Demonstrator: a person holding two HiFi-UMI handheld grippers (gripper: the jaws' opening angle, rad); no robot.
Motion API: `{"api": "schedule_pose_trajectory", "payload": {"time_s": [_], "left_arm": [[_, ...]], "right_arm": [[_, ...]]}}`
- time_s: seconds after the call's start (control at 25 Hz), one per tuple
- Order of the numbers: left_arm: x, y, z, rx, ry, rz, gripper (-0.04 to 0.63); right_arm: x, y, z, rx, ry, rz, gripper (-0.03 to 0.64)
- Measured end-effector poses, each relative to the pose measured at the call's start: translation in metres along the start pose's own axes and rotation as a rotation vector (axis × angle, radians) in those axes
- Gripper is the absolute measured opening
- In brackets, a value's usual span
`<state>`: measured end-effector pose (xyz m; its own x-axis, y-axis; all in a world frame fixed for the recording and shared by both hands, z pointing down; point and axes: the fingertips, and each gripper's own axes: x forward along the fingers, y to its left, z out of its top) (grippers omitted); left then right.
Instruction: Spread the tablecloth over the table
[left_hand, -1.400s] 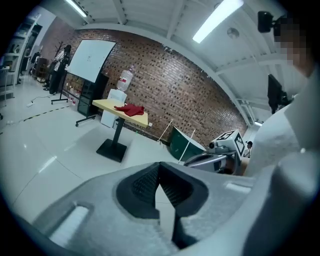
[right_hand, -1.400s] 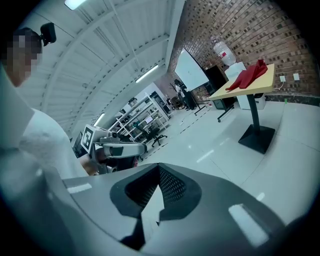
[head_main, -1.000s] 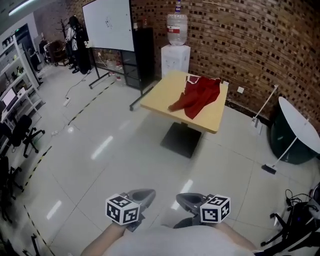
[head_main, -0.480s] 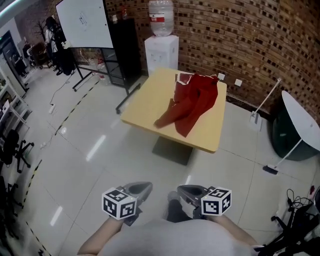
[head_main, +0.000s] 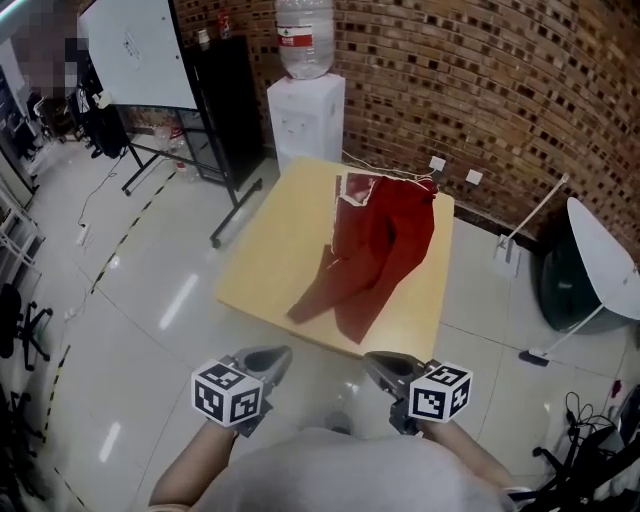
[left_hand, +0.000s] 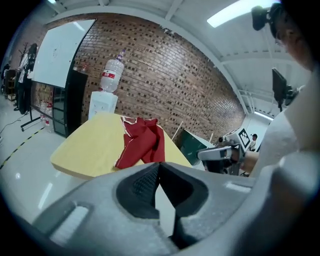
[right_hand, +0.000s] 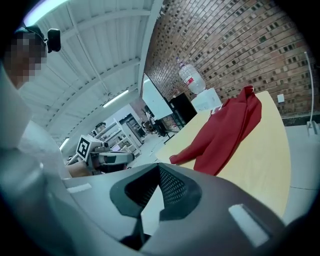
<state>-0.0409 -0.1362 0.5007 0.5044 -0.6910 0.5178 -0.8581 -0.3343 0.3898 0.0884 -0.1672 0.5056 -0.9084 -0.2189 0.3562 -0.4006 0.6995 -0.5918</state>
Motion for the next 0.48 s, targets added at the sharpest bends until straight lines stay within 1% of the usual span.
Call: {"api": "schedule_pose_trajectory", "payload": {"time_s": [0.16, 0.28, 0.44, 0.48], "left_arm": [[0.021, 0.027, 0.005, -0.008, 0.058, -0.021, 0.002], [0.037, 0.043, 0.013, 0.014, 0.091, -0.075, 0.005], [0.058, 0.068, 0.022, 0.071, 0.153, -0.141, 0.052], [0.063, 0.075, 0.022, 0.085, 0.172, -0.154, 0.075]], "right_arm": [[0.008, -0.019, 0.006, 0.046, -0.019, -0.065, 0.000], [0.016, -0.029, 0.009, 0.082, -0.035, -0.120, 0.000], [0.028, -0.041, 0.012, 0.127, -0.082, -0.204, 0.002], [0.031, -0.043, 0.011, 0.136, -0.090, -0.218, 0.020]]}}
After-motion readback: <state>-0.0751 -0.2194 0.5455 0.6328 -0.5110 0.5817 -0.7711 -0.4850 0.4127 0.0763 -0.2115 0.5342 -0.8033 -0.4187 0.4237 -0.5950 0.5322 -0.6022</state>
